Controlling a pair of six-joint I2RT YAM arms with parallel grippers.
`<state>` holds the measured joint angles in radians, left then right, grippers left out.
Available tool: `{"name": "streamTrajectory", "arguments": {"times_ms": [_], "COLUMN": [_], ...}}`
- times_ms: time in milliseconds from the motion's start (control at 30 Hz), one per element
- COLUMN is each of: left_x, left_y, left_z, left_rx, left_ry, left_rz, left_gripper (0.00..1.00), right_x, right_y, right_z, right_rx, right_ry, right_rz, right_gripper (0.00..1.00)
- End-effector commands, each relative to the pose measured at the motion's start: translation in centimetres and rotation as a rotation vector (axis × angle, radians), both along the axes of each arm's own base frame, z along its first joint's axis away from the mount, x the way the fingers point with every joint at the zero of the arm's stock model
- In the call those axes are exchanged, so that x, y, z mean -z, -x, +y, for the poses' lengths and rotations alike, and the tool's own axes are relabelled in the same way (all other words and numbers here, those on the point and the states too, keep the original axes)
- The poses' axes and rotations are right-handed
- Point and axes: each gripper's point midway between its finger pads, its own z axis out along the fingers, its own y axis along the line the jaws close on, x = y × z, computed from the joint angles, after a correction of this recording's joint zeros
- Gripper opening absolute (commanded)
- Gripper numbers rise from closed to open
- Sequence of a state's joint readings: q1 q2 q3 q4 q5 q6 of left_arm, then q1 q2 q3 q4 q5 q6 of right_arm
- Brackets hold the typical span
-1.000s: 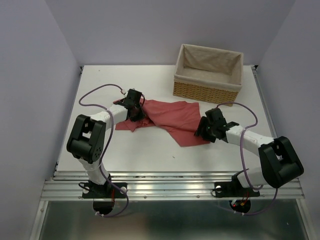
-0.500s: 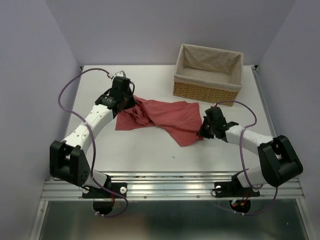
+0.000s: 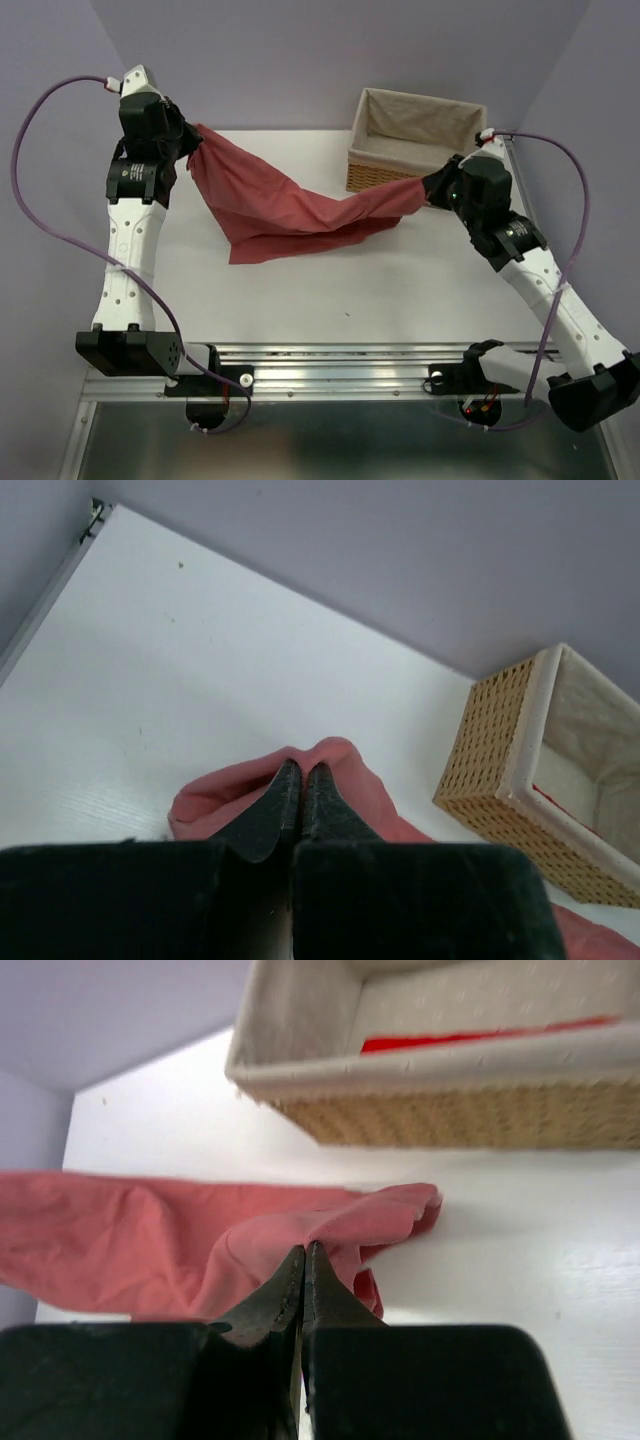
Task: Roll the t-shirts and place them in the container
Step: Flatten out the T-shirt at the center of the board.
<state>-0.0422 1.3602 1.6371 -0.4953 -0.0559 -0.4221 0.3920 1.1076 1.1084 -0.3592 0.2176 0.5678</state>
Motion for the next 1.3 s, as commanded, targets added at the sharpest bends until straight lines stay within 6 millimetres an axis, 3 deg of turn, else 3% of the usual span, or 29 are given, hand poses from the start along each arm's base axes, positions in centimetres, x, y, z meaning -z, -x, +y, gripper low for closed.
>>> {"name": "streamTrajectory", "arguments": {"times_ms": [0,33,67,233,367,467,533,600,633,667,700,767,800,833,867,900,933,967,1033,1067,1100,1133,1167,1200,1267], "left_x": [-5.2,-5.6,-6.1,-6.8,-8.9,-9.9,-8.9,-7.2,-5.3,-5.9,-3.2,-1.7,1.4,2.6,5.3,6.5,6.3,8.7,8.8,8.7,8.8,10.8,11.1,12.5,14.3], "left_y": [0.7,1.0,1.4,3.2,4.0,3.7,2.1,-0.5,-2.7,-2.7,-5.1,-7.5,-9.9,-10.9,-12.8,-13.5,-13.7,-14.4,-14.3,-13.5,-12.9,-11.9,-11.0,-8.9,-6.6], "left_z": [0.7,0.4,1.8,3.0,2.9,2.7,2.6,2.4,2.3,2.4,2.5,3.2,3.4,3.5,3.6,3.6,3.1,2.9,2.3,1.6,1.8,2.4,2.6,1.3,1.2], "left_rx": [0.028,0.05,0.018,-0.017,-0.022,-0.01,0.002,0.019,0.028,0.022,0.016,-0.016,-0.02,-0.017,-0.017,-0.011,0.013,0.022,0.023,0.027,0.001,-0.026,-0.038,-0.023,-0.034], "left_ry": [-0.03,-0.025,-0.032,-0.04,-0.032,-0.033,-0.027,-0.008,0.002,0.0,0.015,0.016,0.019,0.01,0.013,0.016,0.018,0.017,-0.006,-0.026,-0.047,-0.061,-0.066,-0.07,-0.083], "left_rz": [-0.128,-0.139,-0.155,-0.187,-0.247,-0.278,-0.248,-0.201,-0.162,-0.18,-0.122,-0.092,-0.03,-0.008,0.058,0.095,0.126,0.187,0.204,0.205,0.211,0.259,0.271,0.317,0.366], "left_gripper": [0.0,0.0,0.0,0.0,0.0,0.0,0.0,0.0,0.0,0.0,0.0,0.0,0.0,0.0,0.09,0.21,0.41,0.49,0.54,0.55,0.55,0.56,0.55,0.54,0.53], "right_x": [-5.6,-6.4,-6.2,-5.3,-5.7,-6.0,-5.2,-3.7,-2.7,-2.5,-1.3,0.4,1.3,2.9,3.9,5.9,7.0,8.1,10.5,12.9,13.9,16.0,16.8,18.2,18.8], "right_y": [1.1,1.6,2.1,4.5,5.6,5.5,4.9,4.2,3.9,3.7,3.4,3.1,3.1,3.1,3.2,3.7,3.9,4.0,4.6,5.4,5.5,6.3,6.5,6.8,6.9], "right_z": [-4.5,-5.5,-6.1,-8.7,-9.4,-9.5,-9.1,-8.7,-8.6,-8.4,-8.3,-8.0,-7.9,-7.6,-7.2,-7.1,-6.5,-6.1,-5.5,-5.0,-4.7,-4.7,-4.8,-4.8,-4.8], "right_rx": [0.146,0.185,0.201,0.294,0.311,0.312,0.303,0.301,0.3,0.296,0.296,0.29,0.286,0.28,0.268,0.255,0.228,0.218,0.185,0.155,0.153,0.147,0.152,0.161,0.164], "right_ry": [0.118,0.127,0.148,0.187,0.185,0.194,0.2,0.209,0.218,0.216,0.22,0.225,0.224,0.22,0.198,0.205,0.192,0.172,0.156,0.152,0.134,0.137,0.138,0.134,0.135], "right_rz": [-0.112,-0.132,-0.121,-0.089,-0.092,-0.093,-0.069,-0.03,-0.01,-0.008,0.01,0.042,0.059,0.086,0.101,0.142,0.167,0.189,0.241,0.296,0.31,0.358,0.377,0.412,0.43], "right_gripper": [0.01,0.01,0.01,0.01,0.01,0.01,0.01,0.01,0.01,0.01,0.01,0.01,0.01,0.01,0.01,0.01,0.01,0.01,0.01,0.01,0.01,0.01,0.01,0.01,0.01]}}
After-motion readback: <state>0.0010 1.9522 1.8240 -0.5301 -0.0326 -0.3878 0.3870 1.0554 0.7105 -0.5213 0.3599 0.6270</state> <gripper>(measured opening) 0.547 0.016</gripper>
